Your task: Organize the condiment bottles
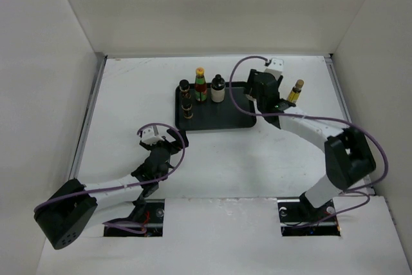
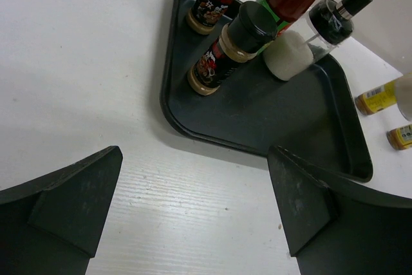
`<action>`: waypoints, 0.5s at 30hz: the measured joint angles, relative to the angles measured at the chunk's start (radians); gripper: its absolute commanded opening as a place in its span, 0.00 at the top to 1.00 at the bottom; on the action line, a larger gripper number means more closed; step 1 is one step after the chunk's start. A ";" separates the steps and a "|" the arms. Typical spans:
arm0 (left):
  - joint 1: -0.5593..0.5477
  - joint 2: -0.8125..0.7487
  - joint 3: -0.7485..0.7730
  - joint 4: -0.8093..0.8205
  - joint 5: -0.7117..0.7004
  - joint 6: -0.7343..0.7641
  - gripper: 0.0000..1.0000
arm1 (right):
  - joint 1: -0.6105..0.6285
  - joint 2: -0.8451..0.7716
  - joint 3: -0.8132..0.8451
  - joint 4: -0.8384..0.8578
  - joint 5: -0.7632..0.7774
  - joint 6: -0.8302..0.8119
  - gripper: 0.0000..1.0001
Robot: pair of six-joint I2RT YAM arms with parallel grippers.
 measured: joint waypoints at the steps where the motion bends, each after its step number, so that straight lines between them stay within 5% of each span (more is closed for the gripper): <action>1: 0.000 0.000 0.000 0.000 0.000 0.000 0.00 | 0.005 0.045 0.036 0.011 -0.010 -0.002 0.34; 7: 0.000 0.000 0.000 0.000 0.000 0.000 0.00 | 0.016 0.298 0.232 0.029 -0.069 -0.023 0.32; 15: 0.000 0.000 0.000 0.000 0.000 0.000 0.00 | 0.017 0.425 0.290 0.005 -0.109 -0.026 0.28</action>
